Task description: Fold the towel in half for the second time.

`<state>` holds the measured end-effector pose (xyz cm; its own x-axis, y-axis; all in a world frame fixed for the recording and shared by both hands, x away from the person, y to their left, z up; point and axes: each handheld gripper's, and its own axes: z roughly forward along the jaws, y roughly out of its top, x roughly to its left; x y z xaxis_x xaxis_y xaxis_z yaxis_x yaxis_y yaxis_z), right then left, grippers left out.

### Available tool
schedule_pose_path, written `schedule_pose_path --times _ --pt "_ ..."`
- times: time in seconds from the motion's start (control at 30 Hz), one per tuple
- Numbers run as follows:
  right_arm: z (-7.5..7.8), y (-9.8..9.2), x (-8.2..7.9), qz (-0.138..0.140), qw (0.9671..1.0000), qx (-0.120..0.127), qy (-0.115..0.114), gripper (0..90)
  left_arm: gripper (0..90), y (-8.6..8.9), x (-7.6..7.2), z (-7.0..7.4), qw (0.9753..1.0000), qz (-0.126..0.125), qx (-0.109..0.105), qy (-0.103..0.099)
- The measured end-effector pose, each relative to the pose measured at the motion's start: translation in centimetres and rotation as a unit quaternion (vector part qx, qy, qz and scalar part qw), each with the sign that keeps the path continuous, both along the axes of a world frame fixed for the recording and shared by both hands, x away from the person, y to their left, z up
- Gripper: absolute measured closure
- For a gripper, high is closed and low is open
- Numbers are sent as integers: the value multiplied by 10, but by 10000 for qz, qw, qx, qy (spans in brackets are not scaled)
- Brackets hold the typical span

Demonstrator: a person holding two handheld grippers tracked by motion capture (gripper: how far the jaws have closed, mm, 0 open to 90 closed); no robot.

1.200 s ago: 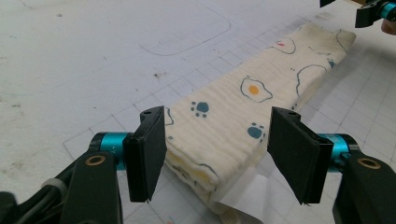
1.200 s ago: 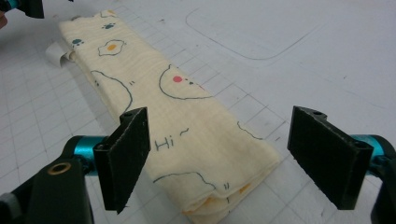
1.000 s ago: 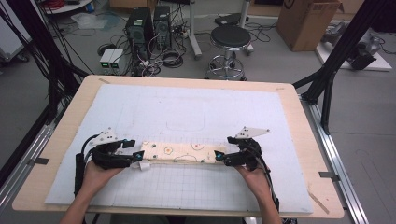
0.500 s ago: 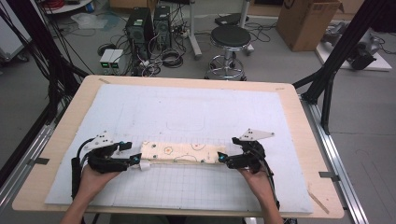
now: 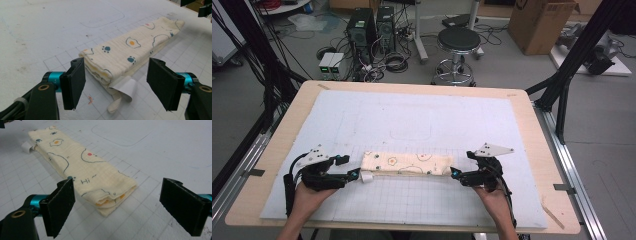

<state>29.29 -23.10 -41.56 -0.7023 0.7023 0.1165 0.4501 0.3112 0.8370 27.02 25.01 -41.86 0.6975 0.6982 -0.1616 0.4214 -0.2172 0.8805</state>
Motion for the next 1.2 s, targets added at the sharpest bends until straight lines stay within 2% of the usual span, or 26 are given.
schedule_pose_path --times 0.73,0.87,1.2 --pt "-3 -19 -21 -183 9998 14 29 123 297 9 -21 -2 9998 167 127 -55" --pt "-3 -23 -25 -208 9998 14 19 123 294 13 -24 -3 9997 224 98 -64" --pt "-5 -32 -36 -270 9996 -6 17 123 288 16 -32 -4 9992 273 265 -97"
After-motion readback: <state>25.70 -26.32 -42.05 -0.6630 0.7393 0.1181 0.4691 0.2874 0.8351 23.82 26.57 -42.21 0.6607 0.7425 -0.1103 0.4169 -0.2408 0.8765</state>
